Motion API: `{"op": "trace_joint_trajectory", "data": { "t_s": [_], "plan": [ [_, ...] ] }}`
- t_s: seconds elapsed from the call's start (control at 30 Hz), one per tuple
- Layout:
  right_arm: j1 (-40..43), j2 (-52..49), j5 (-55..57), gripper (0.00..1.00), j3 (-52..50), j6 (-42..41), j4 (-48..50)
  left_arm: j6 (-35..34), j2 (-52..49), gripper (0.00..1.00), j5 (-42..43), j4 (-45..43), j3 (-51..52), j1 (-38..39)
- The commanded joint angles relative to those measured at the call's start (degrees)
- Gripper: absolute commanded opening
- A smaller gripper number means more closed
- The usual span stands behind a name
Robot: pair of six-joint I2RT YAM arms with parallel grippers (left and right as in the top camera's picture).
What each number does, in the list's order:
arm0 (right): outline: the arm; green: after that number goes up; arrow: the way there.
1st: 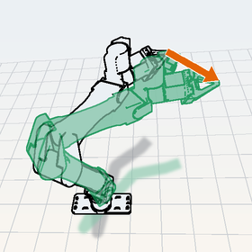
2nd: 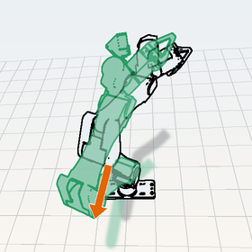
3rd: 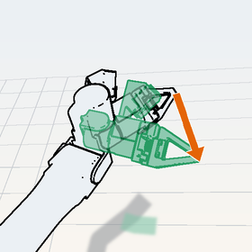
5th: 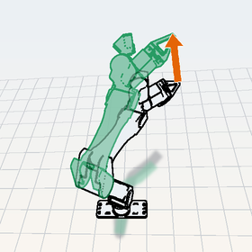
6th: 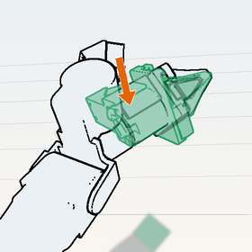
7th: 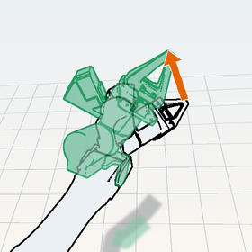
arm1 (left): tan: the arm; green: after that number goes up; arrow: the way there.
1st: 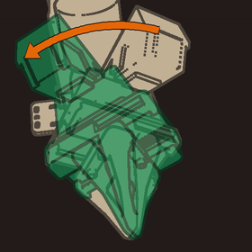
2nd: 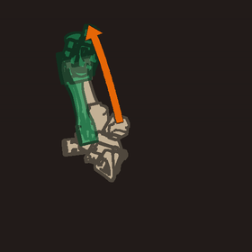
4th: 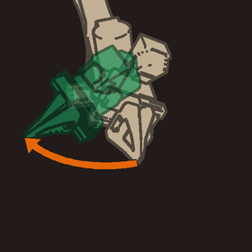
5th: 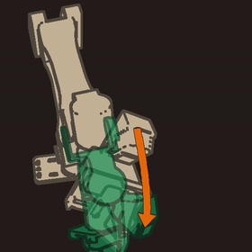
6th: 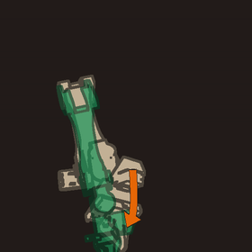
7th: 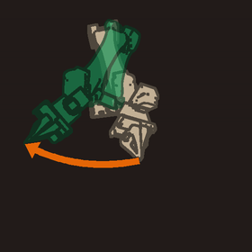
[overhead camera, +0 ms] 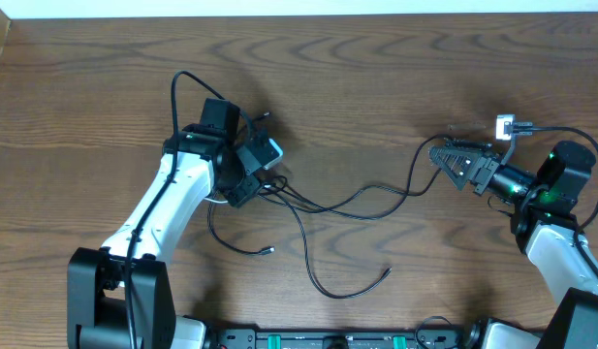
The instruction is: Untangle cables
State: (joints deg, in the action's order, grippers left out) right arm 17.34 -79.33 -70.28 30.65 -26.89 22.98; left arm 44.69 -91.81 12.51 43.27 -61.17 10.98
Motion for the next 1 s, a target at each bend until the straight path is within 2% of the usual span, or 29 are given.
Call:
{"op": "trace_joint_trajectory", "data": {
  "t_s": [0.0,0.07,0.1,0.17,0.2,0.33,0.47,0.6,0.73,0.8,0.97],
  "plan": [
    [-0.20,0.31,-0.35,0.99,0.31,0.85,-0.11,4.70,0.37,0.54,3.93,-1.11,2.14,-0.02],
    [-0.20,0.31,-0.37,0.99,0.31,0.85,-0.31,4.59,-0.52,0.53,4.70,-2.71,3.04,-0.02],
    [-0.20,0.31,-0.35,0.99,0.31,0.85,-0.35,4.59,-0.90,0.47,5.07,-3.08,3.26,-0.02],
    [-0.20,0.31,-0.33,0.97,0.31,0.85,-0.50,4.48,-1.55,0.14,5.11,-3.43,3.41,-0.02],
    [-0.20,0.31,-0.33,0.95,0.31,0.85,-0.50,3.85,-1.64,0.08,6.27,-3.41,3.41,-0.02],
    [-0.20,0.31,-0.33,0.88,0.31,0.81,-0.48,3.67,-0.74,0.07,13.53,-3.43,3.34,-0.02],
    [-0.20,0.31,-0.37,0.73,0.31,-1.03,-0.33,-0.37,1.68,0.07,20.63,-5.53,2.71,-0.02],
    [-1.05,0.31,-2.51,0.67,0.31,-5.70,5.53,-11.72,5.33,0.07,26.97,-13.64,2.19,-0.02],
    [-5.03,0.31,-4.07,0.67,0.31,-14.64,18.84,-25.29,9.40,0.08,34.77,-25.57,2.19,-0.02],
    [-8.87,0.31,-4.04,0.68,0.31,-19.47,27.96,-34.93,11.52,0.08,35.95,-32.85,2.19,-0.02],
    [-16.72,0.31,-3.76,0.71,0.31,-24.59,43.23,-48.26,14.16,0.08,35.93,-40.85,2.19,-0.02]
  ]
}}
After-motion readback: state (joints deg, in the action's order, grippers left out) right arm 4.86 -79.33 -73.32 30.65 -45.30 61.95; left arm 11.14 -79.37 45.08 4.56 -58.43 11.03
